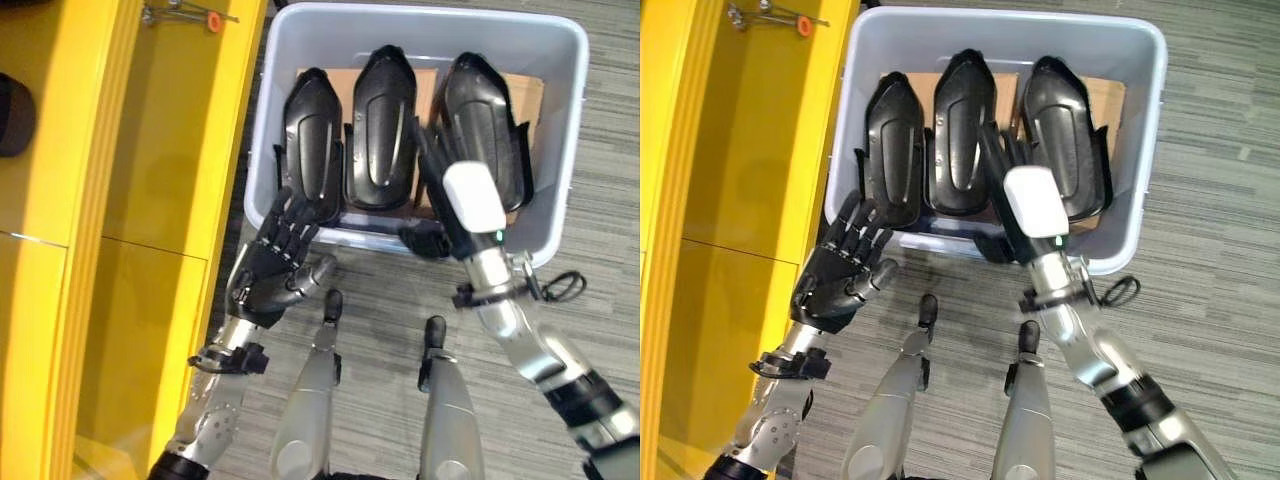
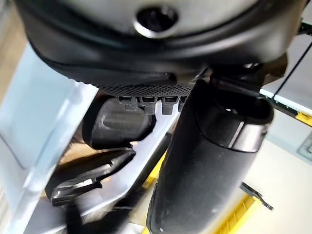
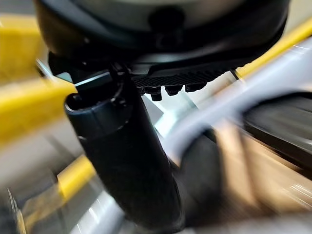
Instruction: Move parts from the plastic box to the shelf.
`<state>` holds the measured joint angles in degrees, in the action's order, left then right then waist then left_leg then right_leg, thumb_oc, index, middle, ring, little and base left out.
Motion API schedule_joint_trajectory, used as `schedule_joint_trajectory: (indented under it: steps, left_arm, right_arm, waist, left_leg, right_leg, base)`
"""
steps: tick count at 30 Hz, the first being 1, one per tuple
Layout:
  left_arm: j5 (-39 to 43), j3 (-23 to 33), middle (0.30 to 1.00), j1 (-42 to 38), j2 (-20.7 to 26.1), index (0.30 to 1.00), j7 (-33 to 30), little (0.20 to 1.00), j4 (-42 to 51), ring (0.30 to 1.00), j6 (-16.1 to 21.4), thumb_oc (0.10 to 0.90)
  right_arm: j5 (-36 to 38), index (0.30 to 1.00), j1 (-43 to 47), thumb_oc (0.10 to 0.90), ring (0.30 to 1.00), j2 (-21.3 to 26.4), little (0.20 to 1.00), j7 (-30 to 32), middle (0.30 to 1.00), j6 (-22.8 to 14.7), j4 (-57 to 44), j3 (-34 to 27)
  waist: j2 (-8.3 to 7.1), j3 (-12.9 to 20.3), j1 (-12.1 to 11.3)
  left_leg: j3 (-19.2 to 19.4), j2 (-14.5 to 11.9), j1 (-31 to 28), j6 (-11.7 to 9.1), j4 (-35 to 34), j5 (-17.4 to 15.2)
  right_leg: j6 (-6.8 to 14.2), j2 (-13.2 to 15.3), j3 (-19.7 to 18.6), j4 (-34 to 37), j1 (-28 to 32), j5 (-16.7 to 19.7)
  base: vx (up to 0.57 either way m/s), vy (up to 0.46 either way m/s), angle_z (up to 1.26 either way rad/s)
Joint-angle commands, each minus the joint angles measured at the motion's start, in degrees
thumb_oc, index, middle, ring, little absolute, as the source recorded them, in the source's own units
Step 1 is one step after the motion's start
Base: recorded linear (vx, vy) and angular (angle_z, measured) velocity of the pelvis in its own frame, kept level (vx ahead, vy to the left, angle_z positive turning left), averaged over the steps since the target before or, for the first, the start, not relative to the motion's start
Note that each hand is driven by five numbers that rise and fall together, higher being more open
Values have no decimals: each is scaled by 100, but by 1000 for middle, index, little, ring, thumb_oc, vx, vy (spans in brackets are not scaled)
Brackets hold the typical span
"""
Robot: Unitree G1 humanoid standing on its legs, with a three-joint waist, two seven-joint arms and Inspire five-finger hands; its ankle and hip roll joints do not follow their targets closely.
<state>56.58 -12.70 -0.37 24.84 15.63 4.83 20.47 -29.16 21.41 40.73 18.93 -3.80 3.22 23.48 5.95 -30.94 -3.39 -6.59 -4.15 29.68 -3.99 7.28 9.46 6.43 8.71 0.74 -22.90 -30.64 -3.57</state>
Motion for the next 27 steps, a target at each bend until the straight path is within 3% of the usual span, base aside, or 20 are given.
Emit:
schedule_joint_trajectory:
  steps: [1, 6, 8, 13, 15, 18, 22, 25, 27]
  left_arm:
    - [100, 180, 1000, -337, 267, 1000, 289, 1000, 461, 1000, 482, 900]
    - [300, 173, 1000, -392, 280, 1000, 445, 1000, 518, 1000, 405, 900]
    - [597, 268, 1000, -493, 227, 1000, 425, 1000, 475, 1000, 389, 900]
    - [453, 354, 1000, -549, 127, 1000, 32, 1000, 526, 1000, 626, 900]
    - [581, 541, 1000, -519, 17, 1000, 228, 1000, 674, 1000, 521, 900]
    - [384, 665, 1000, -500, 11, 1000, 404, 1000, 762, 1000, 475, 900]
    - [-486, 789, 1000, -563, 71, 1000, -58, 1000, 833, 1000, 599, 900]
    - [-1255, 814, 1000, -637, 120, 1000, -467, 1000, 791, 1000, 730, 900]
    - [-1260, 832, 1000, -654, 159, 1000, -459, 1000, 777, 1000, 726, 900]
  right_arm:
    - [6, 1000, 1385, 900, 1000, 245, 1000, 6, 1000, -323, -271, 216]
    - [751, 1000, 1497, 900, 1000, 335, 1000, -252, 1000, -299, -28, 215]
    - [484, 1000, 1820, 900, 1000, 285, 1000, 3, 1000, -205, 126, 313]
    - [460, 1000, 2064, 900, 1000, 207, 1000, -397, 1000, 129, 26, 274]
    - [281, 1000, 2134, 900, 1000, 59, 1000, -330, 1000, 367, 226, 244]
    - [54, 1000, 2302, 900, 1000, 25, 1000, -239, 1000, 397, 575, 242]
    - [-272, 1000, 2565, 900, 1000, 176, 1000, -454, 1000, 576, 901, 320]
    - [-197, 1000, 2639, 900, 1000, 225, 1000, -361, 1000, 641, 1074, 427]
    - [205, 1000, 2605, 900, 1000, 273, 1000, -167, 1000, 578, 1155, 412]
  waist:
    - [-224, 114, -47]
    - [-252, 114, -57]
    - [-279, 114, -86]
    - [-277, 114, -118]
    - [-265, 114, -211]
    - [-242, 114, -286]
    - [-175, 114, -355]
    - [-172, 114, -368]
    - [-179, 114, -371]
  left_leg:
    - [297, 259, -492, 433, -61, -459]
    - [244, 190, -529, 402, -173, -372]
    - [231, 152, -594, 375, -259, -343]
    - [184, 151, -583, 363, -211, -340]
    - [144, 174, -619, 373, -271, -326]
    - [106, 193, -652, 367, -290, -334]
    - [69, 247, -651, 356, -207, -365]
    - [78, 257, -632, 361, -195, -366]
    - [74, 257, -615, 362, -197, -364]
  right_leg:
    - [-198, -212, 49, 605, 532, 244]
    - [-224, -262, 63, 690, 574, 279]
    - [-247, -311, 73, 718, 620, 253]
    - [-295, -328, 114, 638, 620, 201]
    - [-298, -312, 120, 695, 689, 195]
    - [-292, -292, 175, 723, 744, 189]
    - [-297, -253, 227, 686, 787, 149]
    - [-300, -250, 230, 686, 783, 143]
    - [-297, -252, 232, 707, 777, 149]
  base:
    - [-49, -155, -22]
    - [-26, -74, -10]
    - [-21, -87, 0]
    - [4, -14, 2]
    - [7, -100, 3]
    - [3, -64, 2]
    - [9, -9, 4]
    - [5, -2, 2]
    - [0, 0, 0]
